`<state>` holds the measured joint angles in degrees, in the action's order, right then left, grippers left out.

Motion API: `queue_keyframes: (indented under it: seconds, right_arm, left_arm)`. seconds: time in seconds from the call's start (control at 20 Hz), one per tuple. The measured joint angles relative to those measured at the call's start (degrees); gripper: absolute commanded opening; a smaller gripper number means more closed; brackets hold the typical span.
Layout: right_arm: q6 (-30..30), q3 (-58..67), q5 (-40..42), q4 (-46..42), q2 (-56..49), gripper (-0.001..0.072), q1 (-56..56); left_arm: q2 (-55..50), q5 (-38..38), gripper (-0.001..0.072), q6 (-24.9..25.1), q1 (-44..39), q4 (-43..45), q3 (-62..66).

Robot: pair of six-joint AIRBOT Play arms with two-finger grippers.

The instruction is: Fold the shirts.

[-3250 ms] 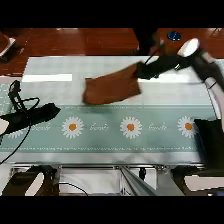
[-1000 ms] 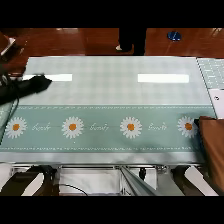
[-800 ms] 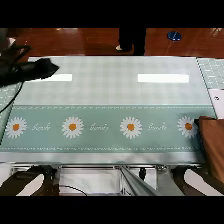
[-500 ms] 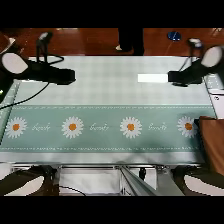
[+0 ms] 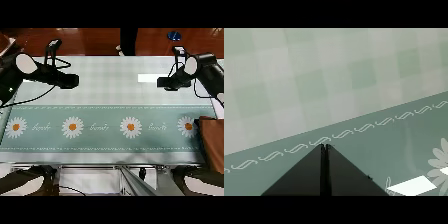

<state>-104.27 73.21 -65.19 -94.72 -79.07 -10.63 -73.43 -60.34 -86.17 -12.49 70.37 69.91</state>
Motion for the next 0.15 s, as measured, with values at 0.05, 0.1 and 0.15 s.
queue_keyframes:
  seconds: [0.05, 0.1, 0.15]
  right_arm:
    - [-0.17, -0.02, -0.02, -0.04, -0.07, 0.0026, -0.02]
    - [-0.17, -0.02, 0.0, -0.2, -0.07, 0.0026, -0.07]
    - [-0.17, -0.07, 0.07, -0.2, -0.07, 0.0026, -0.11]
  left_arm:
    - [-0.02, -0.09, 0.0024, 0.0, 0.0, 0.11, 0.0]
    - [-0.07, -0.09, 0.0023, 0.0, 0.0, 0.13, 0.0]
    - [-0.11, -0.11, 0.0024, 0.0, 0.0, 0.15, 0.02]
